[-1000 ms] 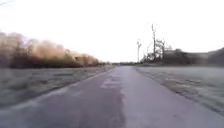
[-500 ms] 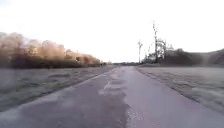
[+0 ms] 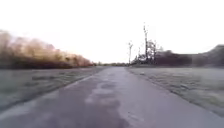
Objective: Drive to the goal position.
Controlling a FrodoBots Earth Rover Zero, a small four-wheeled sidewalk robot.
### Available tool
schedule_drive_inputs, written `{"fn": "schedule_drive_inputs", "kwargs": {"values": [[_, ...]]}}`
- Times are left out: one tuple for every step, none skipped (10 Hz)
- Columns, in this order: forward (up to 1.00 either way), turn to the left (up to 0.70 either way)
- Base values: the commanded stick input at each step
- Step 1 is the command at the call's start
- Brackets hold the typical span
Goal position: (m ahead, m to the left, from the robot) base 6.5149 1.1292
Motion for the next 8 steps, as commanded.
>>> {"fn": "schedule_drive_inputs", "kwargs": {"values": [[1.0, 0.0], [1.0, 0.0], [1.0, 0.0], [1.0, 0.0], [1.0, 0.0], [1.0, 0.0], [1.0, 0.0], [1.0, 0.0]]}}
